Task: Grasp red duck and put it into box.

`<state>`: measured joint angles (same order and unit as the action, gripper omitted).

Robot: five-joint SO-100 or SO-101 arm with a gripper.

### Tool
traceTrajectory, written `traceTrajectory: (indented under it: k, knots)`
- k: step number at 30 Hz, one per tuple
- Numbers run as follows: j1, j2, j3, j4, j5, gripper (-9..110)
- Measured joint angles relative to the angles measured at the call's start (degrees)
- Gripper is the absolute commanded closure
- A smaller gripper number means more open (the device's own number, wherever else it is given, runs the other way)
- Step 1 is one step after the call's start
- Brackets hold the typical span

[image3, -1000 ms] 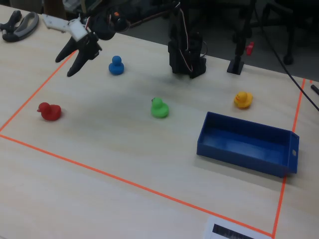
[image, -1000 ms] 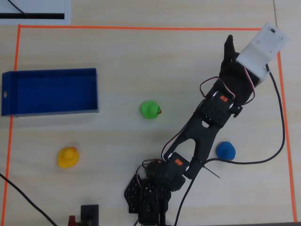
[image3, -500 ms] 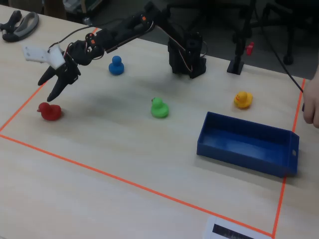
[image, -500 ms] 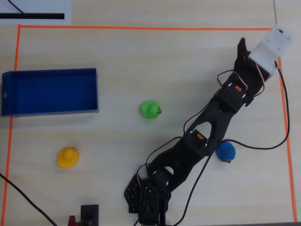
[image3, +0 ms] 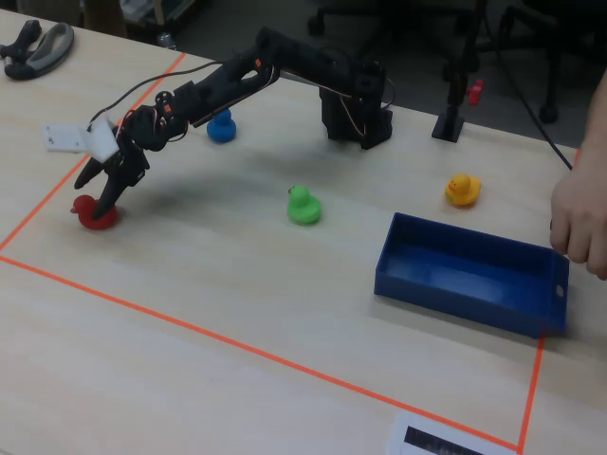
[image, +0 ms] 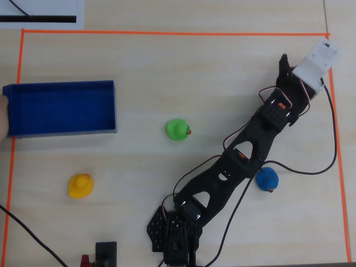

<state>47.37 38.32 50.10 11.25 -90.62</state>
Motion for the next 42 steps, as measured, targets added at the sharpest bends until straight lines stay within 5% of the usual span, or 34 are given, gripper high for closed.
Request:
traceTrajectory:
  k: [17, 23, 32, 42]
  knots:
    - [0.53, -10.28, -8.53, 0.0, 0.0, 65]
    - [0.35, -13.97, -13.36, 0.44, 0.0, 101]
    - [0.35, -13.01, -15.03, 5.71, 3.34, 101]
    - [-4.39, 9.93, -5.71, 29.18, 21.71, 101]
